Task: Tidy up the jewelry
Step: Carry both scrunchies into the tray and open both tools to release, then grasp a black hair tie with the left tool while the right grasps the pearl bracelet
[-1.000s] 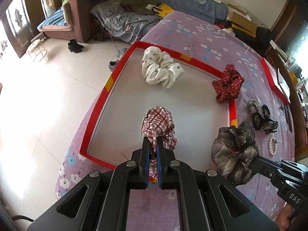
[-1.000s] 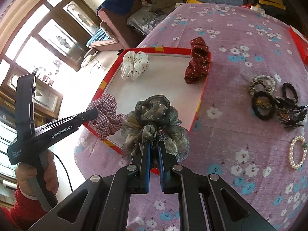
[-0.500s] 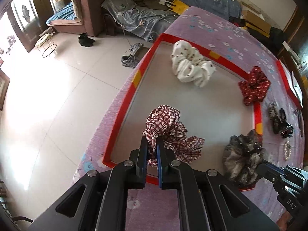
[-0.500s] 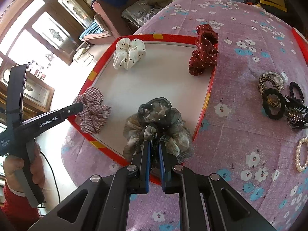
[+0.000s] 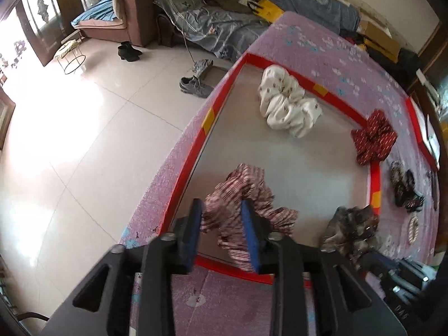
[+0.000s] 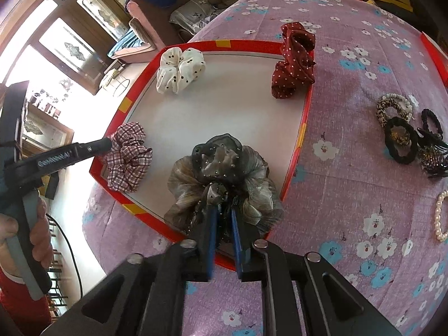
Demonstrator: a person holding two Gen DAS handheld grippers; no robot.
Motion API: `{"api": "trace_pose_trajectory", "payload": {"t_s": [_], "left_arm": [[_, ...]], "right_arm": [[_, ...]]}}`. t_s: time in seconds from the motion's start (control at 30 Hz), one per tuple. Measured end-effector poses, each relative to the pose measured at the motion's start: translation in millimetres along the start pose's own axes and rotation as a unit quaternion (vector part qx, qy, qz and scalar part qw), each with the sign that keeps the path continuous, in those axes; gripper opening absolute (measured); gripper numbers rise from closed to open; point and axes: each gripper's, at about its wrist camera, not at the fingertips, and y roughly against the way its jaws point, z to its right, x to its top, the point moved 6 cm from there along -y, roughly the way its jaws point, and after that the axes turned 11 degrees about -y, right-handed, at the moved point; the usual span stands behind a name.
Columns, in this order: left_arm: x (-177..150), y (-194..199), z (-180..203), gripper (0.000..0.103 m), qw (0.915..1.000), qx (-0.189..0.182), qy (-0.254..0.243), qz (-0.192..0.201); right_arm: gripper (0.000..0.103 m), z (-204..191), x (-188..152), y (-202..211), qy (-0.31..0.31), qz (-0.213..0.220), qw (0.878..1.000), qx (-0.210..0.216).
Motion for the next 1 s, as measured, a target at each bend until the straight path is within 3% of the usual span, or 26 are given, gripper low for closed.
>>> {"api": "trace_pose_trajectory", "payload": {"t_s": [0.1,0.33,0.57,0.8,1.0], "left_arm": [[3.2,15.7,-1.7,0.034,0.9997,0.006,0.007,0.021],[6.0,46.8,4.4,0.035,0.9982,0.017,0.012,0.056],[4.4,70.2,39.2,0.035,0.9966,0.02,-0.021,0.078],[-1.6,68.0,110.7,0.037,0.9928,-0.006,-0.091,0.077],[-7.2,58.4,187.3,0.037,0.984,-0.044,-0.158,0.071]], "right_arm": [[0.036,-1.2,0.5,6.7,-0.002,0.01,1.0,0.006],[0.039,1.4,-1.5,27.0,-0.008,0.033,0.999,0.021],[0.04,29.6,-9.6,51.1,-0.035,0.05,0.998,0.031],[0.041,103.1,-28.3,85.2,-0.1,0.073,0.992,0.018],[0.041,184.9,-45.1,113.8,-0.174,0.091,0.98,-0.014]]}}
